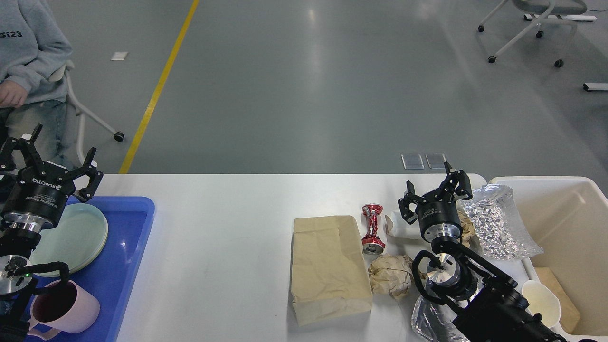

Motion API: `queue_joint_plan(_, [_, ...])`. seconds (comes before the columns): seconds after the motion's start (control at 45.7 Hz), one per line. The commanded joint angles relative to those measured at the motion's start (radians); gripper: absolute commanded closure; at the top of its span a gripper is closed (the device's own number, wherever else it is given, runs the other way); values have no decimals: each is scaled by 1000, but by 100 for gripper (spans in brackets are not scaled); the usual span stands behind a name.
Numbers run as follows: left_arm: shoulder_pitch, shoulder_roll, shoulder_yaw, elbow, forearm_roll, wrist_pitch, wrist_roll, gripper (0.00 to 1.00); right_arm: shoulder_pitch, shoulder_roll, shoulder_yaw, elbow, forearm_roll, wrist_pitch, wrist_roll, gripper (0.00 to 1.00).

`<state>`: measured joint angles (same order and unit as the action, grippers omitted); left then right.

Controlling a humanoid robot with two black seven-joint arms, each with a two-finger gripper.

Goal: Tidy desktop

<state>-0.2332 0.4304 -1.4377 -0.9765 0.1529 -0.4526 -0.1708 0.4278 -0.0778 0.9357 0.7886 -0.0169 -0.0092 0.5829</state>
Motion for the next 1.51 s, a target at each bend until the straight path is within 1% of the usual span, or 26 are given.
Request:
queue_joint_plan(0.0, [-29, -1, -1, 18, 2, 5, 2, 4, 0, 0, 0, 0, 0, 0, 0, 0])
queue_joint_plan(0.153, [-64, -5, 5, 71, 2, 3, -2, 4, 0, 0, 0, 0, 0, 0, 0, 0])
queue_joint_plan(0.306, [-67, -41, -12, 75, -16, -9, -10, 4, 0, 0, 0, 0, 0, 0, 0, 0])
queue_joint_plan(0.394, [-78, -76, -9, 75, -47, -3, -13, 4, -1, 0, 0, 0, 0, 0, 0, 0])
queue_joint_plan(0.547, [-86, -91, 11, 91, -39, 6, -15, 4, -1, 0, 0, 0, 0, 0, 0, 0])
queue_joint_plan(0.634, [-118, -139, 17, 139, -41, 9, -15, 4, -1, 0, 0, 0, 0, 0, 0, 0])
queue_joint_plan(0.7, [-179, -176, 20, 212, -41, 17, -15, 4, -1, 0, 0, 0, 0, 0, 0, 0])
queue_joint_plan(0.809, [-212, -240, 19, 320, -41, 11, -13, 4, 0, 0, 0, 0, 0, 0, 0, 0])
queue_joint_plan(0.919, [-225, -257, 19, 357, -41, 9, -15, 4, 0, 0, 0, 0, 0, 0, 0, 0])
queue_joint_plan(1.05, [-218, -265, 19, 366, -52, -29, -7, 4, -1, 0, 0, 0, 0, 0, 0, 0])
queue_joint_plan(1.094, [-216, -266, 19, 366, -52, -47, -15, 4, 0, 0, 0, 0, 0, 0, 0, 0])
queue_joint_plan(1.159, [-215, -272, 16, 366, -59, -76, -15, 4, -1, 0, 0, 0, 0, 0, 0, 0])
queue_joint_plan(1.181, [-207, -274, 16, 366, -64, -95, -15, 4, 0, 0, 0, 0, -1, 0, 0, 0])
queue_joint_plan(1.269, [-150, -266, 19, 368, -78, -213, -1, 4, 0, 0, 0, 0, 0, 0, 0, 0])
queue_joint_plan(1.312, [-137, -263, 20, 368, -67, -245, -2, 4, 0, 0, 0, 0, 0, 0, 0, 0])
queue_joint_plan(1.487, [-135, -278, 20, 366, -76, -245, -7, 4, 0, 0, 0, 0, 0, 0, 0, 0])
